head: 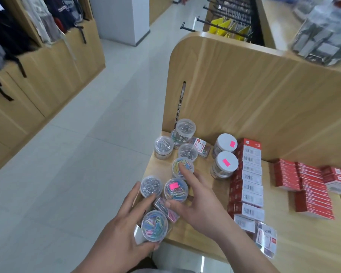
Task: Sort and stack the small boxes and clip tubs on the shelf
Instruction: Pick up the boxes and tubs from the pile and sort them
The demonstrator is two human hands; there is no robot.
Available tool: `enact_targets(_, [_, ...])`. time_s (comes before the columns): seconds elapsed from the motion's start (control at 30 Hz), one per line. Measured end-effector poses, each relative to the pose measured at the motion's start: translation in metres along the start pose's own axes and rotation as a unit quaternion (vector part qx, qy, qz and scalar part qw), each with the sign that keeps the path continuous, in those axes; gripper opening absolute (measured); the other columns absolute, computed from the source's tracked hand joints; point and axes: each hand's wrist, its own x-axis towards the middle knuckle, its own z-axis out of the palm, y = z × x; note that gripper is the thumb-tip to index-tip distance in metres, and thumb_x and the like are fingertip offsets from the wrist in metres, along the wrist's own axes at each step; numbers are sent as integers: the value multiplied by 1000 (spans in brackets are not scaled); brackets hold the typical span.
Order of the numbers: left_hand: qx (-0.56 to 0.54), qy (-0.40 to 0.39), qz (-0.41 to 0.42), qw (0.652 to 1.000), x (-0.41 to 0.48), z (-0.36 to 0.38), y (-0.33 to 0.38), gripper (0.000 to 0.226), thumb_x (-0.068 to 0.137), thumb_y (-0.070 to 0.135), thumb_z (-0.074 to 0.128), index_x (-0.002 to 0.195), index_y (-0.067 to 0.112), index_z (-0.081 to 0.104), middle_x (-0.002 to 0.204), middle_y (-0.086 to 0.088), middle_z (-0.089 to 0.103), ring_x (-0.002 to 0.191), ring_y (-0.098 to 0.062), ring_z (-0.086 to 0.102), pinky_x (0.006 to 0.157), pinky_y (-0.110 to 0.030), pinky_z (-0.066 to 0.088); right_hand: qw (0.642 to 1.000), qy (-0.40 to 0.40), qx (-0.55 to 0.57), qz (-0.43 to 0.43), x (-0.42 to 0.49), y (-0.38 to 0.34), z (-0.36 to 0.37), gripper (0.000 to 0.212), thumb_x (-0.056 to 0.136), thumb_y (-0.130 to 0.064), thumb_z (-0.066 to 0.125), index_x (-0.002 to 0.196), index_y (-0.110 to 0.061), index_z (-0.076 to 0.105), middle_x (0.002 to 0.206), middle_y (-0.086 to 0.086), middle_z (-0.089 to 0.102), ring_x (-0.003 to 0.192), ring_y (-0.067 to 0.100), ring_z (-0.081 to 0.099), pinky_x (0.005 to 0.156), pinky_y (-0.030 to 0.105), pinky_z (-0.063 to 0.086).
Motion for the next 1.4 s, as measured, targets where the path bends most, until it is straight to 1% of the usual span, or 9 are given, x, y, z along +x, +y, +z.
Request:
enact_targets(0.23, [-63,12,-11,998,2,9,-1,108,63,39,92,147,65,29,166,30,0,112,8,63,85,-24,59,999,-22,-35,-35,16,-6,-2,90,78,-42,85,153,-43,34,152,-22,29,129,-23,29,94,-9,19])
enact_targets(0.4, [-87,22,-15,996,-1,15,3,113,58,34,94,144,68,29,165,32,-3,114,8,61,87,-16,55,999,-9,-14,-35,14,1,-3,88,72,-57,85,148,-44,44,155,-22,34,140,-15,30,116,20,34])
enact_targets(0.53, [-35,48,-3,998,-10,4,4,117,47,62,93,147,63,31,166,29,4,133,9,46,93,-20,51,994,99,-36,-33,6,3,-15,58,81,-60,75,133,-39,60,131,-28,55,125,-9,50,101,35,52])
enact_targets(0.63, [-20,74,-9,997,-11,-11,4,107,52,77,85,147,52,43,166,28,13,139,5,42,97,-33,52,991,127,-24,-27,4,-1,-20,56,88,-51,73,138,-36,55,127,-33,53,123,-5,53,103,35,51])
enact_targets(0.77, [-71,62,-60,994,9,-34,6,99,58,80,80,145,58,38,158,43,12,127,6,51,97,-26,52,994,20,95,59,-4,-12,-7,59,94,-45,67,148,-42,42,111,-38,61,118,2,63,103,36,53])
enact_targets(0.9, [-16,-30,-48,998,10,-33,7,119,50,73,88,149,61,23,159,41,-4,143,11,27,107,-23,43,994,34,97,36,-2,-12,7,44,98,-26,65,124,-57,48,113,-40,64,111,-16,58,102,25,50])
enact_targets(1.0, [67,-4,18,998,-4,-16,7,95,56,62,87,139,51,44,150,30,28,125,8,47,85,-14,48,992,50,109,43,0,-11,7,44,95,-24,69,114,-56,47,102,-54,56,104,-22,58,93,18,51])
enact_targets(1.23, [34,64,31,997,-7,6,12,55,72,44,86,120,41,60,111,27,61,96,1,58,74,-15,47,988,117,95,30,-14,6,17,45,92,-41,70,134,-34,56,130,-21,60,120,-10,55,92,31,58])
enact_targets(1.4, [-1,152,-17,988,-3,-20,14,65,64,26,94,117,41,60,109,23,62,90,3,58,71,-8,40,978,201,-11,-53,-22,4,11,27,87,-31,74,112,-32,63,107,-20,60,101,5,62,76,36,56])
